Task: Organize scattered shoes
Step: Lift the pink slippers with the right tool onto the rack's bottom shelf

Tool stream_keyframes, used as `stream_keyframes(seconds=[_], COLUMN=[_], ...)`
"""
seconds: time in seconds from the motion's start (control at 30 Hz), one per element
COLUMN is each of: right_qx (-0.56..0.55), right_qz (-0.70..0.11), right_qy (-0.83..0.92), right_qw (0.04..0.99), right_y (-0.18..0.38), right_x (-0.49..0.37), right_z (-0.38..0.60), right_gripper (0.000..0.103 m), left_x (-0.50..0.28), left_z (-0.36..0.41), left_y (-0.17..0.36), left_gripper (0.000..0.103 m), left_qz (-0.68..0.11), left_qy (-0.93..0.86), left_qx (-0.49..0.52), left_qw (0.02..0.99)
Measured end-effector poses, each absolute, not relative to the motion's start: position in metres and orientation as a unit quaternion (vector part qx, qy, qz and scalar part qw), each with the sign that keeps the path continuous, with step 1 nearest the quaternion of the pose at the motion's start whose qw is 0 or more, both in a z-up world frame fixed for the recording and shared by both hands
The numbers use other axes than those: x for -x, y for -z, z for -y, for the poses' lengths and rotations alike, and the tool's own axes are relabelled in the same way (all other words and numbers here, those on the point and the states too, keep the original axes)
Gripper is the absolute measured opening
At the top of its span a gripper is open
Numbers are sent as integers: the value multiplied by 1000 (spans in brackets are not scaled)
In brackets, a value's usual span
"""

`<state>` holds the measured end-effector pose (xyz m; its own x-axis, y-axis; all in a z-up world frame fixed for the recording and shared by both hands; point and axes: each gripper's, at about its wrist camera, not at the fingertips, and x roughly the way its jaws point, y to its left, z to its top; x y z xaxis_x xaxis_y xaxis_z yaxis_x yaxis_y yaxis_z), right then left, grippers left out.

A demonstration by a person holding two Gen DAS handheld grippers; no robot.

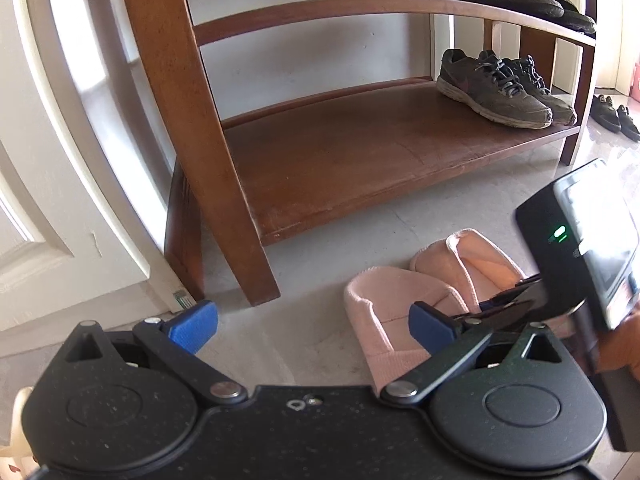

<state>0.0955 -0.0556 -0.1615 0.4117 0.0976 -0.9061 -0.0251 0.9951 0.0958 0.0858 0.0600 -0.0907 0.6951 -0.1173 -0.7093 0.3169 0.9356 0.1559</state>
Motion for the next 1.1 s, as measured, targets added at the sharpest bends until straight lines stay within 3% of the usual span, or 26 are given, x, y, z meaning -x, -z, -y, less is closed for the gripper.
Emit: stream_keyframes(seconds=[0.47, 1.1], right_qx=[-107, -140], right_qz=[-505, -414], right_qy=[-27, 17], right_qw=[856, 899], right_y=[163, 110], right_x=[-72, -79], right_z=[78, 122], right_gripper=[14, 11], left_x=[-90, -93], left_z=[-58, -50], left_y=[90, 78], left_gripper=[102, 102], left_qz=[-369, -350], left_qy=[117, 108], left_qx=[-115, -91], left_qw=[915, 926])
